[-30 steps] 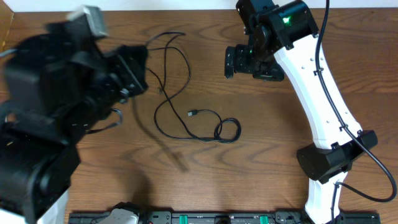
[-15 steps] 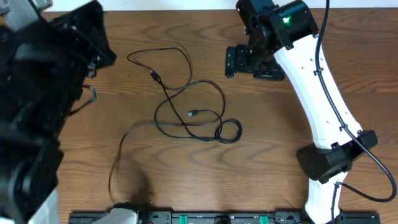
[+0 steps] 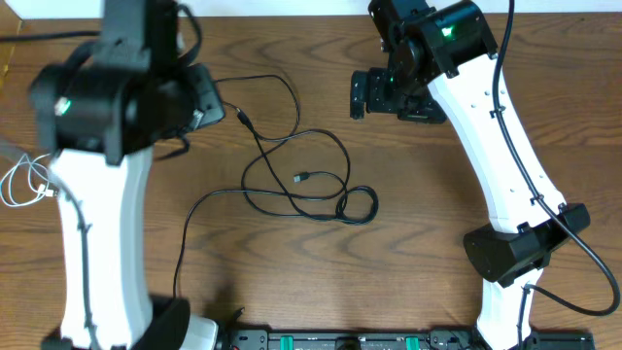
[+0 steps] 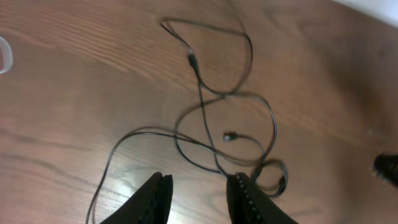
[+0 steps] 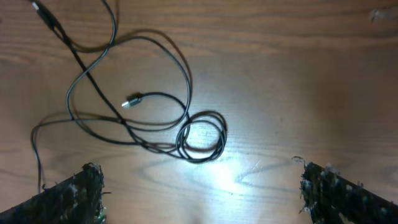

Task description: Untangle cables

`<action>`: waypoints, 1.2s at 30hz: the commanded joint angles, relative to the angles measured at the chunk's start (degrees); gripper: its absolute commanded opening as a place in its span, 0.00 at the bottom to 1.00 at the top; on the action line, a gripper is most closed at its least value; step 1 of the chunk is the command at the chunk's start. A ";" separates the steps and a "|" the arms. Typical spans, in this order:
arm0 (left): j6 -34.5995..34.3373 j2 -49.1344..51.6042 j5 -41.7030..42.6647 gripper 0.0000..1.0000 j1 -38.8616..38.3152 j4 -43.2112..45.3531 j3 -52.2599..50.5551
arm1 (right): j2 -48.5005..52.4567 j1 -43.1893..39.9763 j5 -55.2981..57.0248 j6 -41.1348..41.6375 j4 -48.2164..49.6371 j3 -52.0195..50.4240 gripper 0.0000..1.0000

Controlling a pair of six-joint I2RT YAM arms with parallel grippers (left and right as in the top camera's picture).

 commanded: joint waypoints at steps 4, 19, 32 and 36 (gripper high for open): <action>18.67 8.44 17.88 0.58 -0.44 -4.55 -1.07 | -0.37 -3.39 2.80 -0.50 0.52 -0.22 0.99; 19.23 12.48 15.50 0.90 -1.16 -4.50 -14.97 | -0.37 -9.79 4.35 -0.57 -0.98 -0.22 0.99; 21.44 11.80 7.50 0.90 -1.16 4.55 -31.56 | -0.37 -9.75 4.35 -0.55 -0.98 -0.22 0.99; 22.32 11.80 7.52 0.90 -1.16 11.56 -38.71 | -0.37 -9.77 4.35 -0.55 -0.98 -0.22 0.99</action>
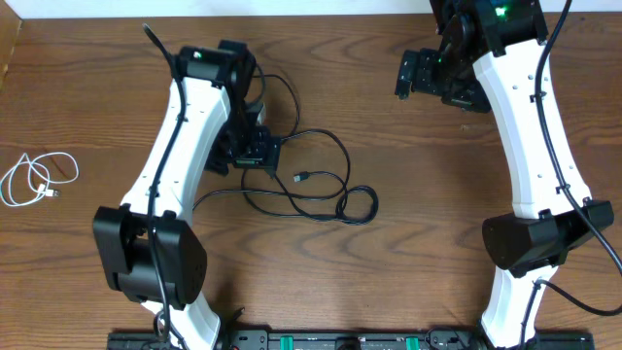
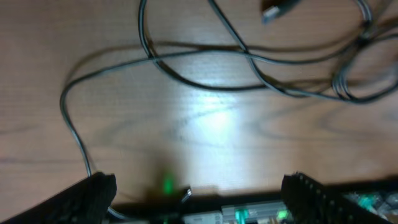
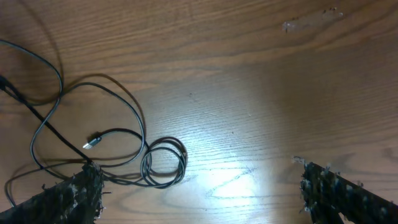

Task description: Untangle cables

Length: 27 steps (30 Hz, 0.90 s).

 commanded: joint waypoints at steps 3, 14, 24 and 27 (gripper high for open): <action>3.72 -0.42 -2.10 0.90 0.02 9.16 -8.37 | -0.37 0.24 0.72 -0.42 -0.15 -0.07 0.99; 11.34 -0.31 -2.73 0.81 -0.24 31.08 -20.74 | -0.37 0.24 0.72 -0.42 -0.15 -0.07 0.99; 23.10 -0.26 -2.69 0.79 -0.26 33.22 -26.05 | -0.37 0.24 0.72 -0.42 -0.15 -0.07 0.99; 24.90 -0.24 -2.71 0.78 -0.24 35.80 -27.54 | -0.37 0.22 0.72 -0.44 -0.15 -0.07 0.99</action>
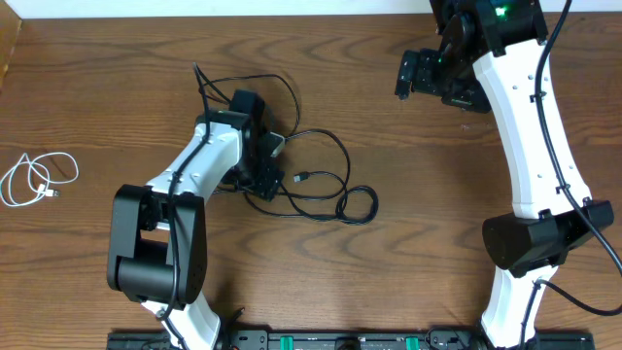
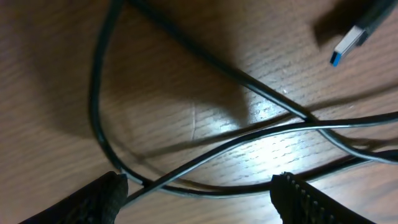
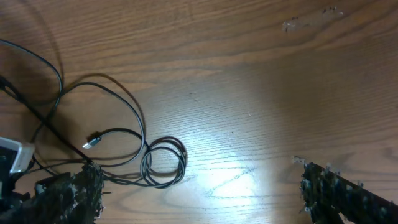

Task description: Untangle cables

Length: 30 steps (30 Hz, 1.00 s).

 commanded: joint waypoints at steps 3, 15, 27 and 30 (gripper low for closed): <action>4.92 -0.15 -0.52 0.78 -0.31 3.72 -1.22 | -0.37 0.24 0.72 -0.44 -0.09 -0.07 0.99; 6.95 0.24 -0.50 0.62 -1.86 5.09 -1.31 | -0.37 0.22 0.72 -0.44 -0.09 -0.07 0.99; 6.97 0.26 -0.55 0.60 -3.13 4.46 -1.60 | -0.37 0.22 0.70 -0.44 -0.09 -0.07 0.99; 6.97 0.26 -0.55 0.60 -3.13 4.46 -2.62 | -0.37 0.22 0.72 -0.46 -0.09 -0.07 0.99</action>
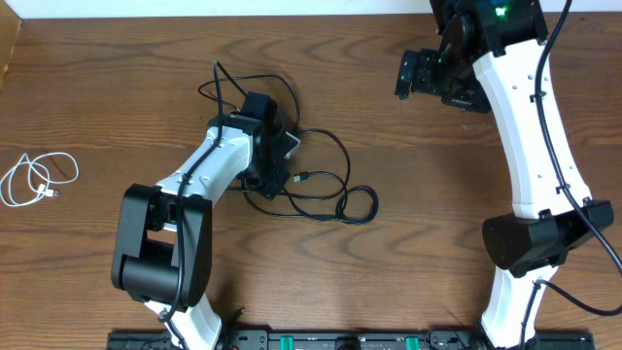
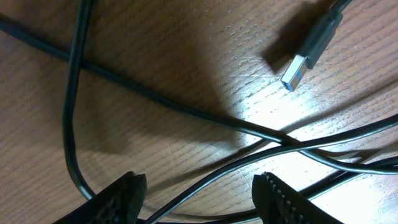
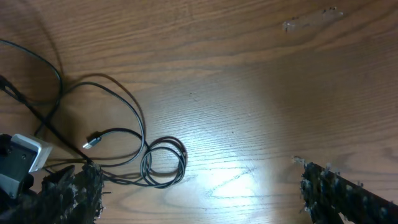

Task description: Untangle cables

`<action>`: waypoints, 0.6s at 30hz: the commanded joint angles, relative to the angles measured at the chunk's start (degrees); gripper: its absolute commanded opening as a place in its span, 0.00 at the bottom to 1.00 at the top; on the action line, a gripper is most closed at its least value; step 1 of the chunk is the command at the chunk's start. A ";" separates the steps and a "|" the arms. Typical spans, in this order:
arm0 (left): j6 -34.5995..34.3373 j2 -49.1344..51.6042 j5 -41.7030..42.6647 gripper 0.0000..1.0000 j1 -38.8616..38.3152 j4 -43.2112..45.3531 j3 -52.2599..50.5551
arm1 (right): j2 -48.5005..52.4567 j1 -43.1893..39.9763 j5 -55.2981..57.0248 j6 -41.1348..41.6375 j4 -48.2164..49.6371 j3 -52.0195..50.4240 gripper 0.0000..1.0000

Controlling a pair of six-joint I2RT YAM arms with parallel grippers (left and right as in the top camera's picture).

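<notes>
A black cable (image 1: 321,199) lies tangled mid-table, with a small double coil (image 3: 163,162) at its right end and a loose USB plug (image 2: 306,57). My left gripper (image 1: 276,181) is down on the tangle, open. In the left wrist view its fingers (image 2: 124,198) straddle crossing black strands (image 2: 205,180) on the wood, the left gripper (image 2: 198,194) closing on nothing. My right gripper (image 1: 430,82) hangs high at the back right, open; the right gripper (image 3: 202,186) has only bare table between its fingers.
A coiled white cable (image 1: 35,180) lies apart near the left edge of the wooden table (image 1: 408,243). The black cable's long tail (image 1: 185,243) runs toward the front. The arm bases stand at the front edge.
My left gripper has shifted slightly toward the back right over the tangle; the USB plug now shows fuller in its view and its fingers look a little closer together. Right arm unchanged.
First my left arm was high over the table's left with fingers close together, and my right gripper was over the back middle. Then the left was open wide above the cable and the right further back right. The left then sat low over the strands, as now.
</notes>
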 commanded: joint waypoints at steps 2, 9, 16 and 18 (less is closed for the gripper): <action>1.29 0.26 -0.42 0.60 -0.02 -0.33 -2.40 | -0.37 0.24 0.70 -0.42 -0.09 -0.07 0.99; 2.34 0.26 -2.05 0.60 -0.02 0.57 -4.37 | -0.37 0.22 0.72 -0.42 -0.09 -0.07 0.99; 3.19 0.26 -2.95 0.59 -0.02 2.86 -4.74 | -0.37 0.24 0.72 -0.42 -0.09 -0.07 0.99; 3.19 0.26 -2.95 0.57 -0.02 3.37 -4.74 | -0.37 0.22 0.72 -0.42 -0.09 -0.07 0.99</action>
